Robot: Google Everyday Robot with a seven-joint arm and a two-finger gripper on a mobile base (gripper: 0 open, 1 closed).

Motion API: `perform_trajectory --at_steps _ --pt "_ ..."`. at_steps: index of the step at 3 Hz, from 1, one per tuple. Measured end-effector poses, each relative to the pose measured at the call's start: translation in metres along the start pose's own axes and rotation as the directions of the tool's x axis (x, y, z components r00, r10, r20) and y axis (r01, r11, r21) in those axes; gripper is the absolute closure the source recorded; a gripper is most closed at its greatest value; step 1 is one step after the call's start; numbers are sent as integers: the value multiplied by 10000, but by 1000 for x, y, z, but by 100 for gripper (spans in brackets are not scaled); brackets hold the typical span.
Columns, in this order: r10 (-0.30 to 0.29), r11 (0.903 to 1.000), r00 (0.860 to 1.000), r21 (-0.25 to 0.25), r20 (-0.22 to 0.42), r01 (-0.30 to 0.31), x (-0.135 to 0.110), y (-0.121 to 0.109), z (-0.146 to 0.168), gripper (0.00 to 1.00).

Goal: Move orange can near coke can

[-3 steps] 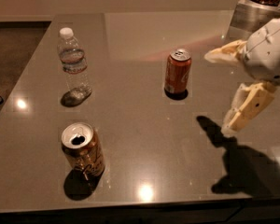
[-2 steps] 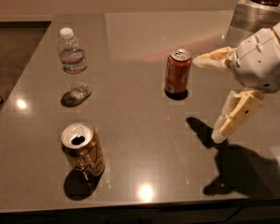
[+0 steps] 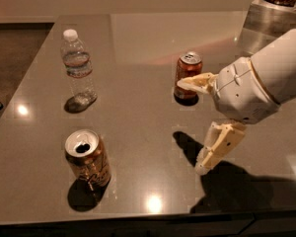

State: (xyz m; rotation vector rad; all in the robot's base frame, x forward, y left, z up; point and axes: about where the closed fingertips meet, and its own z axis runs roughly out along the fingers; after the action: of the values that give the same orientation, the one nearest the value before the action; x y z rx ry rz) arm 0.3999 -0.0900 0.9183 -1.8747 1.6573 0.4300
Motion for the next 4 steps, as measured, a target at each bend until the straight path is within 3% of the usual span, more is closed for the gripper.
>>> perform_trajectory --at_steps 1,3,4 --pt "74 9996 9991 -263 428 -63 -6 2 6 0" --pt "200 9838 9881 -1793 1522 77 -46 25 55 0" --pt "594 9700 9670 -2431 2477 27 -71 43 91 0"
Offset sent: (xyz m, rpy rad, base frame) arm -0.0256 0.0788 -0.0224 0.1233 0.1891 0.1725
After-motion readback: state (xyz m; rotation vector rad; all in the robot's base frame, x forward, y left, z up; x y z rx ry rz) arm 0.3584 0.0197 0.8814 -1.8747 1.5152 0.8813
